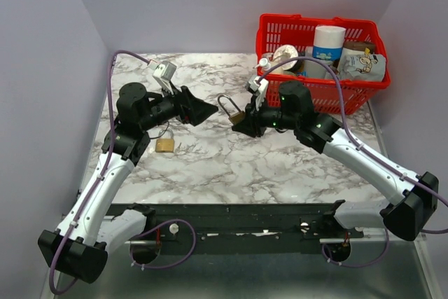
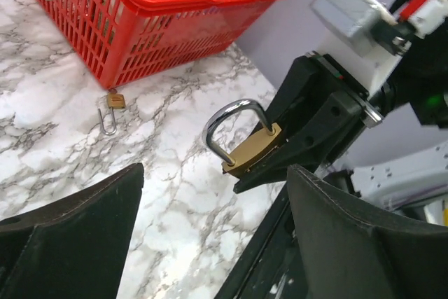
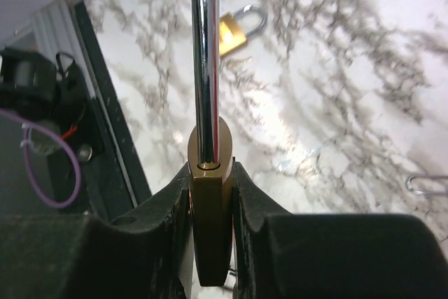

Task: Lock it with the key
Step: Lock the lock, then remove the key from the lock.

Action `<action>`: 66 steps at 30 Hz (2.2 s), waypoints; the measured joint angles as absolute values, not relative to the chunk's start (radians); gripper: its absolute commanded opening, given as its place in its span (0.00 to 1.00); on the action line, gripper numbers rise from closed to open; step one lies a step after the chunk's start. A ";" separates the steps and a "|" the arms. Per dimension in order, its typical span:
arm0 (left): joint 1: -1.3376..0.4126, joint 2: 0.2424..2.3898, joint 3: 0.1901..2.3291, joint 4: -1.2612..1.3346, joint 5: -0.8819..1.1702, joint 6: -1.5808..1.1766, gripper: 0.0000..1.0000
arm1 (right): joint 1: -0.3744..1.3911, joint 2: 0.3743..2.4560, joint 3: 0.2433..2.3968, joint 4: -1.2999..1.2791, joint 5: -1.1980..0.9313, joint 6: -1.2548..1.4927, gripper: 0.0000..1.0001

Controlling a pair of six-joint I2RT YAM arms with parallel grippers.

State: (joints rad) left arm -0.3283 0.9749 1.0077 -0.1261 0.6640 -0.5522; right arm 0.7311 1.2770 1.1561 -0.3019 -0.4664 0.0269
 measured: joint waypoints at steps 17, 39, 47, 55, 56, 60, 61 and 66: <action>-0.444 0.984 0.920 -0.005 0.329 -0.973 0.93 | 0.820 1.333 1.187 -0.184 -0.216 0.081 0.01; -0.517 1.048 0.908 0.015 0.221 -1.060 0.45 | 0.909 1.419 1.257 -0.181 -0.002 0.131 0.01; -0.519 1.048 0.906 0.019 0.216 -1.055 0.05 | 0.908 1.420 1.257 -0.183 -0.016 0.144 0.20; -0.490 1.050 0.902 -0.015 0.216 -1.036 0.00 | 0.907 1.409 1.255 -0.191 -0.058 0.159 0.75; -0.485 1.050 0.902 -0.020 0.217 -1.034 0.00 | 0.900 1.402 1.252 -0.193 -0.070 0.157 0.76; -0.471 1.050 0.902 -0.036 0.219 -1.030 0.00 | 0.861 1.357 1.227 -0.212 -0.144 0.150 0.66; -0.468 1.050 0.902 -0.037 0.221 -1.030 0.00 | 0.847 1.345 1.219 -0.215 -0.166 0.145 0.63; -0.465 1.050 0.901 -0.042 0.240 -1.030 0.00 | 0.789 1.304 1.169 -0.232 -0.231 0.098 0.53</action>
State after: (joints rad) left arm -0.4648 1.0496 0.9009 -0.0418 0.2401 -1.0298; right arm 0.7887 1.3037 1.1687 -0.2321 -0.2314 0.0978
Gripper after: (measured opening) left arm 0.580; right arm 0.558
